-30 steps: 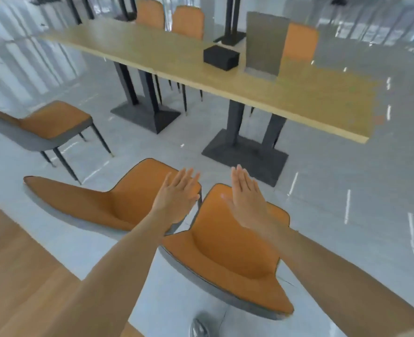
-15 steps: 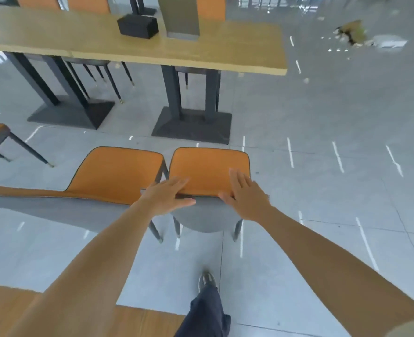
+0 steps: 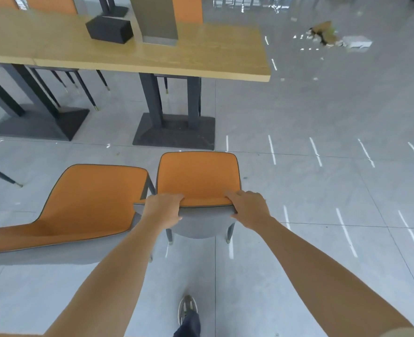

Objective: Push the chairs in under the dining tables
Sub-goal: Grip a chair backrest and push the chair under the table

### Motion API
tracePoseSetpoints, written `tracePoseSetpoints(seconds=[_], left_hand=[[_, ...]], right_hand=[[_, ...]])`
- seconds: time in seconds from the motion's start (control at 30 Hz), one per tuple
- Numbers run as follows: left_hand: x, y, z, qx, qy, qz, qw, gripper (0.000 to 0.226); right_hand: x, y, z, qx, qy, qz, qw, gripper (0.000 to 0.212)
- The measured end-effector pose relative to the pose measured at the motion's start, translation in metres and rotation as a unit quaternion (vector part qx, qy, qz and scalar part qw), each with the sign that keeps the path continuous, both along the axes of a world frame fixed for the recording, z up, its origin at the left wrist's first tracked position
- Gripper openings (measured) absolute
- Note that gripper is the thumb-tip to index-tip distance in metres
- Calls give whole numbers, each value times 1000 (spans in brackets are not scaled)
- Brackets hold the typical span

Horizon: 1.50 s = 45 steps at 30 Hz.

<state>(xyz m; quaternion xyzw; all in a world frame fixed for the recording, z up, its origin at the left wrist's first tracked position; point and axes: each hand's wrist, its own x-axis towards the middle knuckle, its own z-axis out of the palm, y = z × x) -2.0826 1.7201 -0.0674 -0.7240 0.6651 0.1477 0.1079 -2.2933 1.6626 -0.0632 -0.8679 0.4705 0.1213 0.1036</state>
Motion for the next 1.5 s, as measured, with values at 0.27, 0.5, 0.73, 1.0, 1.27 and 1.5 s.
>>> tracePoseSetpoints(seconds=[0.27, 0.5, 0.73, 1.0, 1.27, 1.5], left_hand=[[34, -95, 4, 2, 14, -25, 1000, 45], [63, -183, 0, 1, 10, -35, 999, 46], [79, -278, -2, 1, 11, -27, 1000, 50], [117, -362, -3, 17, 9, -15, 1000, 54], [116, -427, 9, -1, 48, -57, 997, 52], [70, -442, -4, 3, 106, -99, 989, 49]], right_hand=[[32, -93, -5, -10, -3, -28, 1000, 37], [60, -179, -8, -15, -12, -32, 999, 35], [76, -279, -4, -13, -22, -18, 1000, 28], [112, -358, -1, -9, -27, -9, 1000, 31], [113, -429, 3, -24, -16, -67, 997, 35], [77, -449, -2, -16, -32, -122, 992, 46]])
